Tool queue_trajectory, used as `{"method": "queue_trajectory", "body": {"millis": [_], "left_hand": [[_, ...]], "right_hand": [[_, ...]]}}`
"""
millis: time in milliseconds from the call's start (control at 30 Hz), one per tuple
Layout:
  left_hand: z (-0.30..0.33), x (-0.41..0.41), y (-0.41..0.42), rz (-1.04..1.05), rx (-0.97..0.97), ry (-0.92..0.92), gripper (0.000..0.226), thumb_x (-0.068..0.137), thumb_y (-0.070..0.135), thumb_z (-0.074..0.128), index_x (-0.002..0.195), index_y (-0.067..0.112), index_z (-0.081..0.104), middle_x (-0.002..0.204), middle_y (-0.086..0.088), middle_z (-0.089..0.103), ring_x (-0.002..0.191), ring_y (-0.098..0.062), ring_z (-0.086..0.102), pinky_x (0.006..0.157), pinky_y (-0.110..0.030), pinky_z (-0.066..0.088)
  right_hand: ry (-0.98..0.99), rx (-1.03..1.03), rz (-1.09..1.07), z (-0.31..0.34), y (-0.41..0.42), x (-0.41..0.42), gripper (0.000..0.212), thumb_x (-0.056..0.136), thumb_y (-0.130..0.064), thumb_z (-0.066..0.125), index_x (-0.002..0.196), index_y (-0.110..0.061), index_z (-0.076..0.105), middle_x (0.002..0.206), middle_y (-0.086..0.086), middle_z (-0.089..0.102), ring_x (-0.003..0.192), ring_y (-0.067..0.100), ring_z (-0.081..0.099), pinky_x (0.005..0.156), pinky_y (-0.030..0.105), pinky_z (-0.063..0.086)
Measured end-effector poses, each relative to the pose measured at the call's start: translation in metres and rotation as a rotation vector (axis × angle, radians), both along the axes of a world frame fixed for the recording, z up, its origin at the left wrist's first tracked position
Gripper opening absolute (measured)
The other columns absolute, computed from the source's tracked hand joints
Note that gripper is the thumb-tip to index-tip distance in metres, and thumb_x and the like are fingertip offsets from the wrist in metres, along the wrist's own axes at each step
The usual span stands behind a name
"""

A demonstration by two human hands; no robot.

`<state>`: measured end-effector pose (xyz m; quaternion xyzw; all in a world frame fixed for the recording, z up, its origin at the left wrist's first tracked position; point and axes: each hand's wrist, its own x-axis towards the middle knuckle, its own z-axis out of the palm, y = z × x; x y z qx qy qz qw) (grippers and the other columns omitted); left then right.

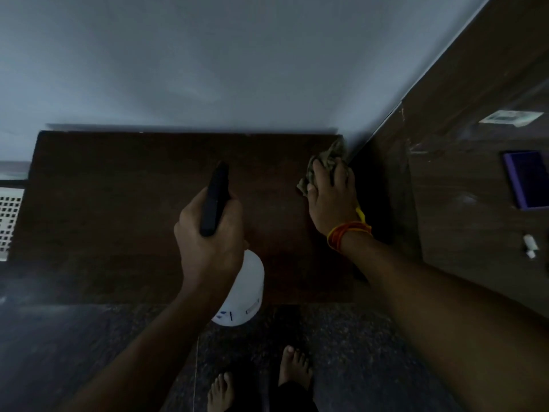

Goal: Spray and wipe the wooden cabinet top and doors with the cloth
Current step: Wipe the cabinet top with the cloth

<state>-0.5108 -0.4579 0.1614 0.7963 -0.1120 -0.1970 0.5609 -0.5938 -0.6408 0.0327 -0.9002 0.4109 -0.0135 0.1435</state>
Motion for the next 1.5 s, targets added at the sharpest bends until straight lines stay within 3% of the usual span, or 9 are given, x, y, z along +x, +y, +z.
{"method": "queue_trajectory", "body": {"millis": [233,433,567,800,1033,1233,1367,1500], "left_hand": [[0.003,-0.017,0.035,-0.079,-0.020,-0.011,0.012,0.093,-0.001,0.052,0.082,-0.007,0.054,0.065,-0.035,0.049,0.046,-0.030,0.050,0.042,-0.032,0.042],[0.008,-0.034,0.085,-0.117,-0.045,-0.037,0.016,0.089,0.000,0.053,0.076,-0.009,0.050,0.064,-0.035,0.048,0.057,-0.048,0.047,0.043,-0.044,0.037],[0.011,-0.037,0.126,-0.129,-0.064,-0.037,0.017,0.094,0.000,0.052,0.079,-0.009,0.053,0.066,-0.035,0.048,0.053,-0.048,0.044,0.046,-0.047,0.038],[0.004,-0.018,0.195,-0.125,-0.068,-0.028,0.015,0.097,0.002,0.052,0.083,-0.005,0.053,0.078,-0.035,0.054,0.054,-0.047,0.044,0.049,-0.052,0.040],[-0.010,-0.006,0.239,-0.092,-0.075,-0.011,0.019,0.096,0.002,0.053,0.081,-0.009,0.055,0.069,-0.035,0.049,0.052,-0.046,0.042,0.047,-0.045,0.040],[-0.023,-0.020,0.249,-0.095,-0.076,-0.004,0.015,0.098,0.005,0.053,0.086,-0.003,0.055,0.077,-0.034,0.051,0.053,-0.045,0.042,0.048,-0.046,0.042],[-0.029,-0.035,0.244,-0.102,-0.078,-0.019,0.014,0.098,0.003,0.052,0.085,0.004,0.058,0.075,-0.033,0.052,0.052,-0.040,0.043,0.044,-0.029,0.044],[-0.036,-0.054,0.239,-0.105,-0.079,-0.027,0.013,0.099,0.003,0.050,0.090,-0.002,0.059,0.074,-0.033,0.050,0.052,-0.037,0.042,0.047,-0.020,0.043]], "right_hand": [[0.049,0.024,-0.075,0.001,0.067,-0.051,0.052,0.094,-0.035,0.046,0.144,-0.024,0.035,0.151,0.023,0.027,0.136,0.046,0.025,0.113,0.052,0.024],[0.083,0.032,-0.139,0.008,0.127,-0.086,0.052,0.096,-0.035,0.044,0.145,-0.023,0.033,0.151,0.023,0.026,0.139,0.047,0.017,0.114,0.056,0.021],[0.071,0.053,-0.174,0.011,0.167,-0.083,0.052,0.097,-0.034,0.042,0.147,-0.024,0.030,0.155,0.021,0.020,0.143,0.045,0.008,0.116,0.056,0.013],[0.059,0.072,-0.144,0.005,0.243,-0.037,0.050,0.099,-0.034,0.040,0.147,-0.024,0.030,0.156,0.018,0.020,0.144,0.044,0.006,0.117,0.058,0.010],[0.100,0.052,-0.138,-0.003,0.248,-0.027,0.050,0.099,-0.036,0.038,0.147,-0.027,0.026,0.156,0.018,0.019,0.143,0.044,0.007,0.115,0.058,0.012],[0.091,0.094,-0.105,0.003,0.244,-0.031,0.049,0.100,-0.035,0.035,0.147,-0.026,0.024,0.157,0.017,0.016,0.144,0.042,0.004,0.117,0.057,0.011],[0.091,0.118,-0.065,0.010,0.240,-0.034,0.050,0.101,-0.037,0.035,0.148,-0.027,0.023,0.157,0.016,0.015,0.144,0.042,0.004,0.117,0.056,0.009],[0.062,0.115,-0.016,0.011,0.235,-0.039,0.049,0.100,-0.038,0.035,0.147,-0.027,0.025,0.156,0.016,0.016,0.144,0.042,0.005,0.118,0.055,0.007]]}}
